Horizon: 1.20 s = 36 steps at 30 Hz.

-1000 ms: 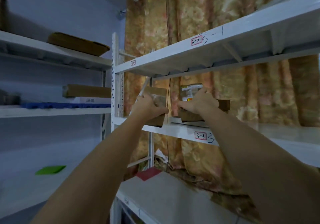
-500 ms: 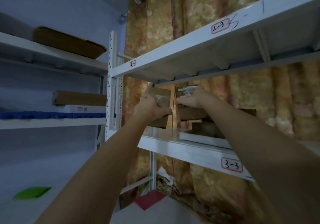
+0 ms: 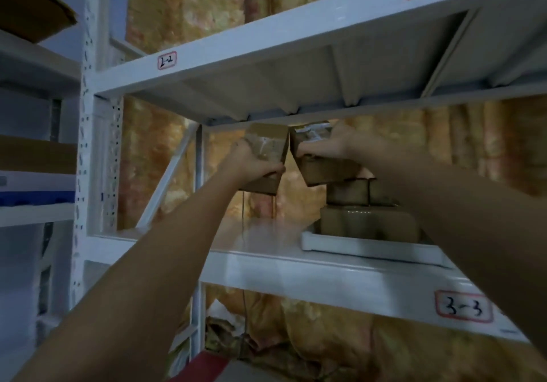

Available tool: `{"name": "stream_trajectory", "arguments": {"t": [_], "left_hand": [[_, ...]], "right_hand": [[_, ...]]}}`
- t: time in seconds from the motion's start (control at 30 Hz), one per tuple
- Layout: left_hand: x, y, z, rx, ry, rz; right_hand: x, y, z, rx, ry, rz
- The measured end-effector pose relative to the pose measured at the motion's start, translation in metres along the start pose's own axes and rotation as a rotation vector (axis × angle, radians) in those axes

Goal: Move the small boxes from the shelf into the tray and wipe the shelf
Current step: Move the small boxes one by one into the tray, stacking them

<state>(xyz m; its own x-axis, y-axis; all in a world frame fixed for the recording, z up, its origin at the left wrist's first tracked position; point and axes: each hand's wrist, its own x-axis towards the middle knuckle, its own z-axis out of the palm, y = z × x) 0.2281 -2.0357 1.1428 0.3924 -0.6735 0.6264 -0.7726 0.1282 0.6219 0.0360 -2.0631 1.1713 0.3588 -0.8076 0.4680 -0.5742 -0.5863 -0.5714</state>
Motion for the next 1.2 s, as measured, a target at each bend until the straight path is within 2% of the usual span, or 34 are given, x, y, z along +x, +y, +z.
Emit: {"name": "stream_trajectory", "arguments": {"t": [0.1, 0.2, 0.27, 0.37, 0.53, 0.8, 1.2], "left_hand": [[0.029, -0.008, 0.01, -0.035, -0.081, 0.07], [0.045, -0.006, 0.024, -0.284, -0.331, 0.061], [0.051, 0.0, 0.035, -0.303, -0.367, 0.118], [0.044, 0.015, 0.05, -0.28, -0.414, 0.256], [0.023, 0.046, 0.065, -0.182, -0.579, 0.467], [0.021, 0.058, 0.064, -0.133, -0.775, 0.506], [0.033, 0.045, 0.076, -0.204, -0.91, 0.452]], "right_hand": [[0.007, 0.002, -0.004, -0.112, 0.088, 0.007], [0.007, 0.014, -0.015, -0.225, 0.232, 0.104], [0.009, 0.025, -0.025, -0.286, 0.313, 0.166], [0.001, 0.043, -0.049, -0.311, 0.3, 0.302], [-0.031, 0.054, -0.085, -0.378, 0.154, 0.52], [-0.054, 0.075, -0.11, -0.438, 0.186, 0.551], [-0.055, 0.059, -0.102, -0.495, 0.168, 0.464]]}}
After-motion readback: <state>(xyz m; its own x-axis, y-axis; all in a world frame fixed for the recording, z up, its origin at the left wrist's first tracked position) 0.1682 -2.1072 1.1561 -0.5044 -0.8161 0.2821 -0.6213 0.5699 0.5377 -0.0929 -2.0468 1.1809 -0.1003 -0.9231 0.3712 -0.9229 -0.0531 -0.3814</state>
